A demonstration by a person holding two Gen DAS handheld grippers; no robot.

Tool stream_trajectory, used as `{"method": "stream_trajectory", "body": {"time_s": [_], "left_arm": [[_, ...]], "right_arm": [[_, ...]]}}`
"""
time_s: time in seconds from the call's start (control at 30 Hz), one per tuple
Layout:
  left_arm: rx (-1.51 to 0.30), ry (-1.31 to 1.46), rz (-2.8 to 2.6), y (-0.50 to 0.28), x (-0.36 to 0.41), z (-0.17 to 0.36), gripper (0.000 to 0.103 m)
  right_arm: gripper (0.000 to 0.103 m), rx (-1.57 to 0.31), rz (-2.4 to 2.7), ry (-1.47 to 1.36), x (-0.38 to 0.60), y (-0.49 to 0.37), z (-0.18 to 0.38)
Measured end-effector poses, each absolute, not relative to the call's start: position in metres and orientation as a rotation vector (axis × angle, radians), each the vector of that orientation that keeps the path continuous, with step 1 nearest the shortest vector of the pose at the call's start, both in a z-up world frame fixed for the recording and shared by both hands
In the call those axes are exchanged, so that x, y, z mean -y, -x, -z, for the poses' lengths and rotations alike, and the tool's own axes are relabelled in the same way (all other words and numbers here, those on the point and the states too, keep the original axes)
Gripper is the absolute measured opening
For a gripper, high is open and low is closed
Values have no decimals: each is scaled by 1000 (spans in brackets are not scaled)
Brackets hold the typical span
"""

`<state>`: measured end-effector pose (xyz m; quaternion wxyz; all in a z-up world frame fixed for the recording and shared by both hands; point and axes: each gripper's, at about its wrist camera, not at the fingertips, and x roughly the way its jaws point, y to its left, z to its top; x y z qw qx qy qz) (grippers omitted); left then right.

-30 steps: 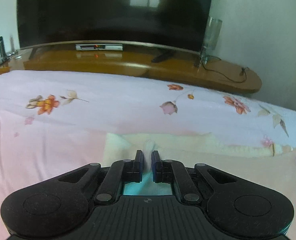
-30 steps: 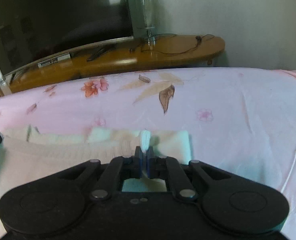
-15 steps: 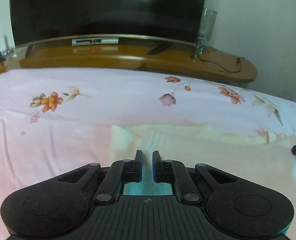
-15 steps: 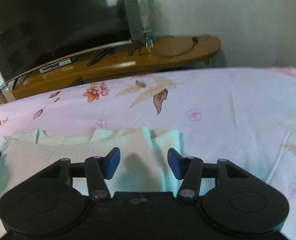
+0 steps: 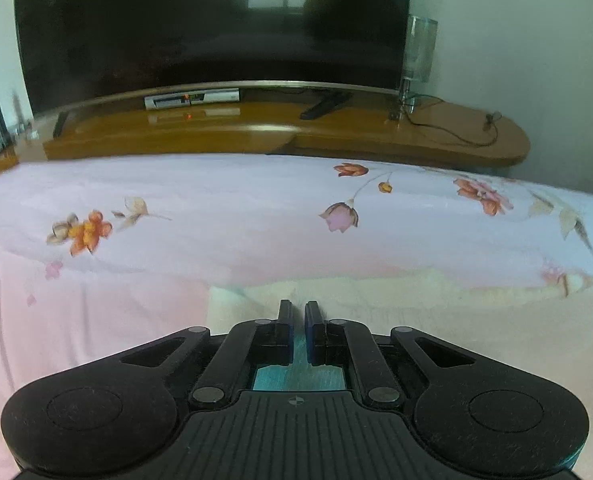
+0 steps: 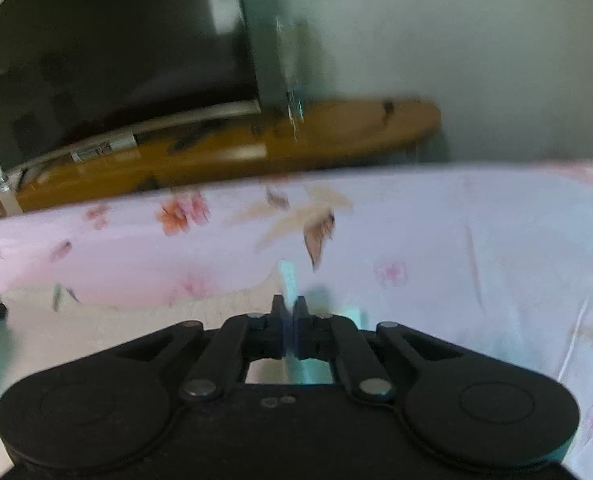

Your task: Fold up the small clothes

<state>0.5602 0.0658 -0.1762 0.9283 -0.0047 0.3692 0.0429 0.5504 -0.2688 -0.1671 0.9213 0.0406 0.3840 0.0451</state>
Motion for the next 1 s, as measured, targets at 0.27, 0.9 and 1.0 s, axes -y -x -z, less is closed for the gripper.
{"method": "stream_trajectory", "body": {"time_s": [0.27, 0.9, 1.0], "left_arm": [[-749, 42, 22, -501, -56, 145, 8], [-917, 99, 24, -417, -44, 160, 9], [-904, 99, 19, -398, -45, 163, 9]], "right_arm": [[25, -726, -135, -54, 255, -502, 134], [25, -826, -207, 6, 191, -397, 149], [25, -865, -203, -6, 190, -382, 158]]}}
